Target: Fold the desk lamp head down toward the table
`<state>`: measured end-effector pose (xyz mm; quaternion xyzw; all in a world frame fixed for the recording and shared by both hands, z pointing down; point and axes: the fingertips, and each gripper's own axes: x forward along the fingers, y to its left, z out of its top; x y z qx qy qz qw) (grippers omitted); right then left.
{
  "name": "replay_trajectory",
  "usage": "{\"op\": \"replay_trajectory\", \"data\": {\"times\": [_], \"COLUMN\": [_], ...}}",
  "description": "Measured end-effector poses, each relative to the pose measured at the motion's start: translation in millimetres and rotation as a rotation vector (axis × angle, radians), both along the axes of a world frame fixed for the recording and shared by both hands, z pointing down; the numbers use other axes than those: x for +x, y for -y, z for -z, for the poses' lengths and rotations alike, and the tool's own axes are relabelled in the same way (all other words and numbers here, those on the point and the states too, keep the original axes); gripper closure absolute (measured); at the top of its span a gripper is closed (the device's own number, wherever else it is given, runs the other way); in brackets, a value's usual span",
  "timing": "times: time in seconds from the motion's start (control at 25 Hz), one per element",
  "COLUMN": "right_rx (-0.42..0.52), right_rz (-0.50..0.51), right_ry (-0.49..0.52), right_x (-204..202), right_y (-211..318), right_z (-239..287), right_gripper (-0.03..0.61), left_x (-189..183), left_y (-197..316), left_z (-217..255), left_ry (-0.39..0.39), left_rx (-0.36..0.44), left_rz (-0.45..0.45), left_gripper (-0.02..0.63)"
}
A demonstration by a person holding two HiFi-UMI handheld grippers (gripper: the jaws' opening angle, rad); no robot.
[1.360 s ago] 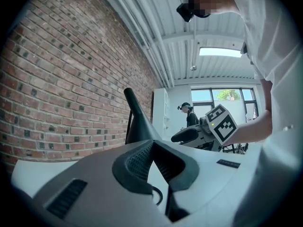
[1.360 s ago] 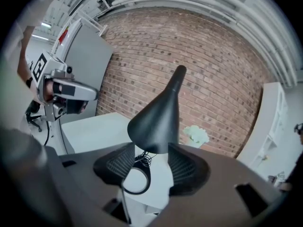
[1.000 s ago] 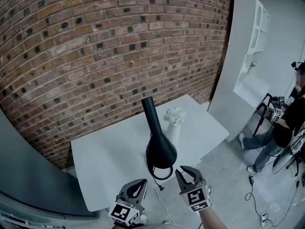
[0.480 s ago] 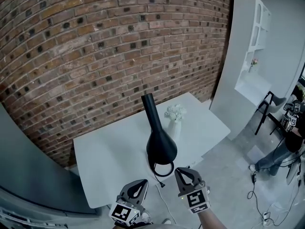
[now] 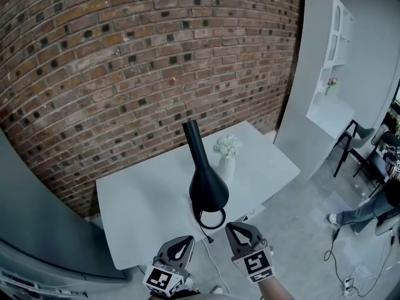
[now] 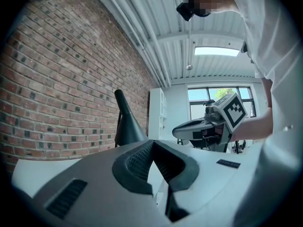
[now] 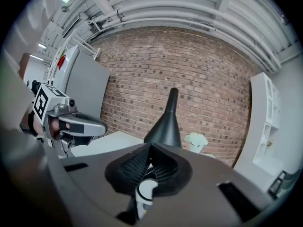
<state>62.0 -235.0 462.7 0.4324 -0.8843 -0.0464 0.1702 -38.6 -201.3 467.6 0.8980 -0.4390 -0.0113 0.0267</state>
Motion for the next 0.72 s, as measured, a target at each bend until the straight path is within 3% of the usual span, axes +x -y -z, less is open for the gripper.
{"op": "replay_trajectory", "data": {"times": [0.52, 0.72], "right_rx": [-0.026, -0.03], "right_rz": [0.065, 0.061], "right_ry": [0.042, 0.04], "right_x": [-2, 6], "right_y": [-40, -55], "right_z": [-8, -16], "right_gripper": [0.561, 0.561], "left_x": [18, 30], "left_y": [-30, -48], "left_z": [-15, -27], "left_ry": [-0.021, -0.088], "left_rx": [-0.04, -0.095], "left_rz": [0.011, -0.013], "left_gripper": [0.606, 0.606]}}
